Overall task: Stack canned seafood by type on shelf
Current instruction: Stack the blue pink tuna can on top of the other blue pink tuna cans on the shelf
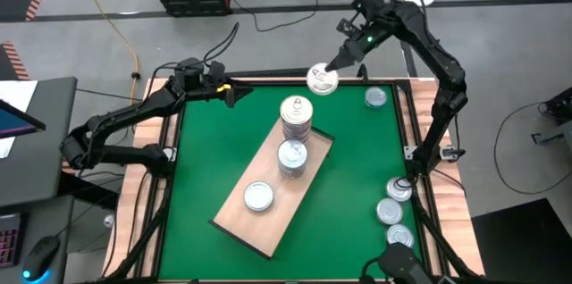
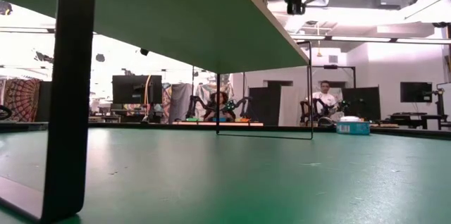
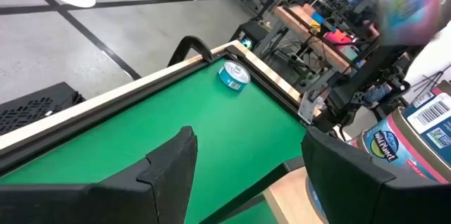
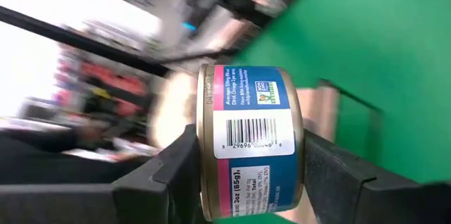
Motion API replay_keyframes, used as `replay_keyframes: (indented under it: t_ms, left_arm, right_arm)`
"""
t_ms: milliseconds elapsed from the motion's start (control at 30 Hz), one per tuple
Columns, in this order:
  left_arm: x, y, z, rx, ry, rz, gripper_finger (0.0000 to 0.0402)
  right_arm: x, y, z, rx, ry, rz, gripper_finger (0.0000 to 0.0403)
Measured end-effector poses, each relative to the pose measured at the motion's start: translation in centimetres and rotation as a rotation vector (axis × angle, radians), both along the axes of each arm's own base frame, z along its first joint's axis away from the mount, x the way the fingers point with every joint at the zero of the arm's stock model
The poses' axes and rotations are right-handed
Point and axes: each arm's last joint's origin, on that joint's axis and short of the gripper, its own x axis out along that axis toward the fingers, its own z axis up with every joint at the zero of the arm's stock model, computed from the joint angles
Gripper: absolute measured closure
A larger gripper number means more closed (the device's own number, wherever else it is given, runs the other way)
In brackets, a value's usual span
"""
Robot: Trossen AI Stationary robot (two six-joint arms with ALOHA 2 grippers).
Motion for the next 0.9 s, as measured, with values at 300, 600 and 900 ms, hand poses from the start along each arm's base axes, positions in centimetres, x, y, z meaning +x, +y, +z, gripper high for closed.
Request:
replay_keyframes:
  t_ms: [300,600,900]
  left_arm:
    - [0.0,0.0,0.0,0.002,-0.002,0.000,0.0158]
    - [0.0,0.0,0.0,-0.020,-0.011,0.004,0.0158]
    - [0.0,0.0,0.0,-0.013,-0.009,0.002,0.0158]
  right_arm:
    - [2.4,0.7,2.4,0.213,-0.137,0.027,0.0173]
    - [5.8,4.5,3.5,0.315,-0.155,0.176,0.0173]
    - [6.8,5.5,2.9,0.309,-0.104,0.150,0.0173]
